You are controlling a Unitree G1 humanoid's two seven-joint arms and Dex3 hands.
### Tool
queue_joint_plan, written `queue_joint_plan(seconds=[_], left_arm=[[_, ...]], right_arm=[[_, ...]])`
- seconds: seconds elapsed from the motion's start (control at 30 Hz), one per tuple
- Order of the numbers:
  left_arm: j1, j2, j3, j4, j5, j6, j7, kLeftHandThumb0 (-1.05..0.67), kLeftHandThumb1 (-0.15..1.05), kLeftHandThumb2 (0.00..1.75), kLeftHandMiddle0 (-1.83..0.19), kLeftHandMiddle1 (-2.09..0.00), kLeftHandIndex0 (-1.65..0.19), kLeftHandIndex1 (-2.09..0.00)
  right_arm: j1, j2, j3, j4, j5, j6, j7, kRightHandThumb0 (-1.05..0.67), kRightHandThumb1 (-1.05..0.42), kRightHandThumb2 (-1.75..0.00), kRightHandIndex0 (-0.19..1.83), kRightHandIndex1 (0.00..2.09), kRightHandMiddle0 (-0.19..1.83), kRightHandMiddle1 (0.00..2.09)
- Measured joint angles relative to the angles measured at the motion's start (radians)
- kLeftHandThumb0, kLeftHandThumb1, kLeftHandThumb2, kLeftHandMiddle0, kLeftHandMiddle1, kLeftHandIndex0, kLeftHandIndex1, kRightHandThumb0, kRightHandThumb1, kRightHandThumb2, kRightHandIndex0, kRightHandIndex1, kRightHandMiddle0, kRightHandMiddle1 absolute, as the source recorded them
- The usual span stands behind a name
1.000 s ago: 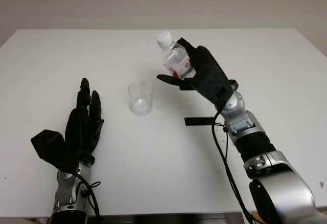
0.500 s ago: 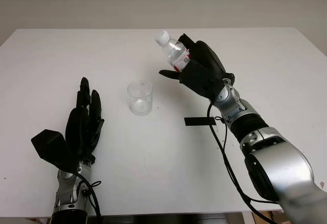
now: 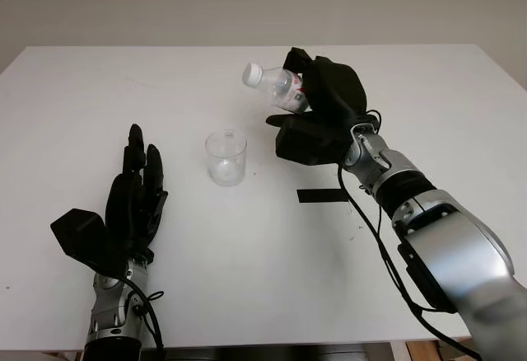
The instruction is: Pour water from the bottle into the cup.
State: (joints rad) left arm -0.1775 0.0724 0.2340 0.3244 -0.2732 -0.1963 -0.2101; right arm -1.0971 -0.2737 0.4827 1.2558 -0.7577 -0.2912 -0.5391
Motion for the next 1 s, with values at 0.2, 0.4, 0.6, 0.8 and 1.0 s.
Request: queue_joint_plan(seconds=[0.2, 0.4, 0.6, 0.8, 1.0], left_arm=[[0.0, 0.0, -0.001, -0.001, 0.0, -0.001, 0.0, -0.77, 1.05, 0.47, 0.19, -0.04, 0.19, -0.05], [0.0, -0.001, -0.001, -0.001, 0.0, -0.004, 0.0, -0.76, 1.05, 0.47, 0.19, -0.04, 0.19, -0.05], [0.0, -0.006, -0.001, -0.002, -0.001, 0.002, 0.003, -0.76, 1.05, 0.47, 0.19, -0.04, 0.19, -0.05], [0.0, -0.009, -0.001, -0.002, 0.001, -0.019, 0.007, -0.76, 1.05, 0.48, 0.19, -0.03, 0.19, -0.05], [0.001, -0.014, -0.003, 0.001, 0.003, -0.028, 0.01, -0.76, 1.05, 0.48, 0.19, -0.04, 0.19, -0.05]], right_arm=[[-0.018, -0.006, 0.087, 0.01, -0.086, 0.016, -0.057, -0.4, -1.05, -0.25, 1.25, 2.09, 0.73, 2.09], [-0.021, -0.013, 0.151, 0.013, -0.147, 0.016, -0.092, -0.4, -1.05, -0.28, 1.22, 2.09, 0.64, 2.09], [-0.048, -0.018, 0.218, 0.015, -0.215, 0.015, -0.161, -0.4, -1.05, -0.24, 1.19, 2.09, 0.54, 2.09], [-0.061, -0.018, 0.267, 0.018, -0.261, 0.02, -0.224, -0.43, -1.05, -0.2, 1.18, 2.09, 0.5, 2.09], [-0.089, -0.013, 0.344, 0.027, -0.342, 0.098, -0.297, -0.51, -1.05, -0.15, 1.15, 2.09, 0.43, 1.67]])
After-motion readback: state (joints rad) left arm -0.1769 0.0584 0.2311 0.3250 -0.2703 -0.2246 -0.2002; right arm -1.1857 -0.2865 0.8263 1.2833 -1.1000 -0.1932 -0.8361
